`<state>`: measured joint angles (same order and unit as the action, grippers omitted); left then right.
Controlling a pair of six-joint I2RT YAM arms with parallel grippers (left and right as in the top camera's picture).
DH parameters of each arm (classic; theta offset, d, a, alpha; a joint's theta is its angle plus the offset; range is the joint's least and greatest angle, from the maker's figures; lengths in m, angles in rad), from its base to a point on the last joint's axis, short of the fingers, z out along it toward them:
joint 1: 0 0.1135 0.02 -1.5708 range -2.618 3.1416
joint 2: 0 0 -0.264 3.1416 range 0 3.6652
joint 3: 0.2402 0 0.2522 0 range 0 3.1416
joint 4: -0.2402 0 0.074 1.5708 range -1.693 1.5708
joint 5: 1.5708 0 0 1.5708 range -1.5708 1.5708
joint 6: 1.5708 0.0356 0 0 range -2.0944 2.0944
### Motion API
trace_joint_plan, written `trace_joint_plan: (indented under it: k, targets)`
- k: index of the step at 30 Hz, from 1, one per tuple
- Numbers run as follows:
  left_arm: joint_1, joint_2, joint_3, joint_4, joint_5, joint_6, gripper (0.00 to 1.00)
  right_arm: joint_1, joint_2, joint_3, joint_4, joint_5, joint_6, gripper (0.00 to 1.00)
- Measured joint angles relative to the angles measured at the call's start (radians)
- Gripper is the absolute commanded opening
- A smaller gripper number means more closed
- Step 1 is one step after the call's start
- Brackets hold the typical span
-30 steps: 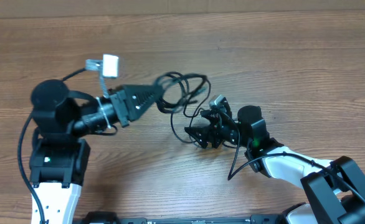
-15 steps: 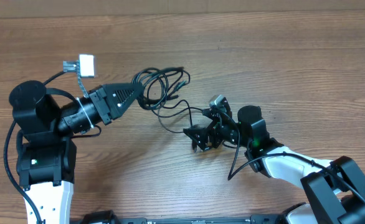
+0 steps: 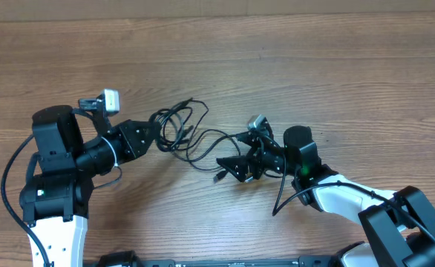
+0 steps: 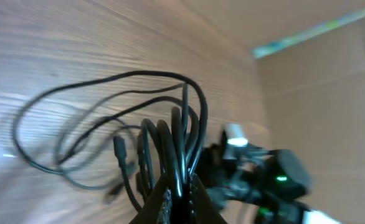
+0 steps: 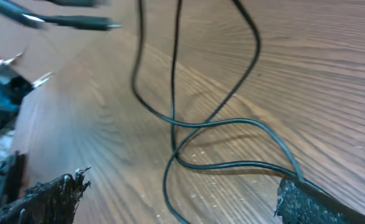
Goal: Untangle cables
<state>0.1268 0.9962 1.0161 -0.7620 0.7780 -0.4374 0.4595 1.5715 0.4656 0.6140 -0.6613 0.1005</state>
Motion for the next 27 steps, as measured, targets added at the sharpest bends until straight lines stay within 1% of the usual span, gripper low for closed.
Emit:
trace_joint_plan:
  k: [8, 11, 15, 23, 27]
  targets:
    - [0.0, 0.0, 0.0, -0.06, -0.077, 0.272, 0.04, 0.0, 0.0, 0.0, 0.001, -0.038, 0.0, 1.0]
    - [0.0, 0.0, 0.0, -0.099, -0.113, 0.349, 0.04, 0.0, 0.0, 0.0, 0.001, -0.042, 0.0, 1.0]
    - [0.0, 0.0, 0.0, -0.145, -0.139, 0.423, 0.04, 0.0, 0.0, 0.0, -0.002, -0.058, -0.022, 0.97]
    - [-0.003, 0.0, 0.0, -0.2, -0.157, 0.54, 0.04, 0.014, 0.0, 0.0, -0.04, -0.101, -0.088, 0.96]
    - [-0.041, 0.0, -0.001, -0.204, -0.162, 0.61, 0.04, 0.027, 0.0, 0.0, -0.04, -0.125, -0.11, 0.96]
